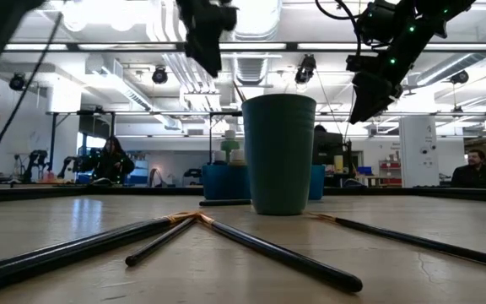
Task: Pick & Place Paint Supplies
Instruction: Put the orange paint bottle into the blue bin
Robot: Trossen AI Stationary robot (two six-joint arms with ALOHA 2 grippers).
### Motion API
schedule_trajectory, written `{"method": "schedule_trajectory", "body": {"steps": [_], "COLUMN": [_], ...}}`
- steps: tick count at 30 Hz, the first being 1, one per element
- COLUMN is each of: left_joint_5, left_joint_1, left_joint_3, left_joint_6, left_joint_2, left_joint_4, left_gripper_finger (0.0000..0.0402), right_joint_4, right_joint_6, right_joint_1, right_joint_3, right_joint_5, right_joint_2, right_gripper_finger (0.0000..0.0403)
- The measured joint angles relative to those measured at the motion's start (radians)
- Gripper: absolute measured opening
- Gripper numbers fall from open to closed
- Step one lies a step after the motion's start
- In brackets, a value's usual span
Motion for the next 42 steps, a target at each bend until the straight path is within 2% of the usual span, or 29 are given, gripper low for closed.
{"method": "schedule_trajectory", "body": {"steps": [9,22,34,42], "left_joint_5": [0.002,0.004,0.000,-0.003], "left_joint_1": [-0.060,-0.221,-0.286,-0.358], "left_joint_3": [-0.410,-0.887,-1.282,-1.503], "left_joint_6": [-0.143,-0.294,-0.450,-0.527], "left_joint_2": [-0.333,-0.701,-1.002,-1.143], "left_joint_4": [0.280,0.523,0.576,0.678], "left_gripper_finger": [0.0238,0.0238,0.0238,0.0238], "right_joint_4": [0.001,0.002,0.002,0.031], "right_joint_6": [-0.013,-0.050,0.083,0.194], "right_joint_1": [0.000,0.000,0.000,0.000], "right_joint_3": [0.000,0.000,0.000,0.000], "right_joint_5": [0.001,0.001,0.001,0.001], "right_joint_2": [0.000,0.000,0.000,0.000], "right_gripper_finger": [0.0333,0.0291,0.0259,0.0240]}}
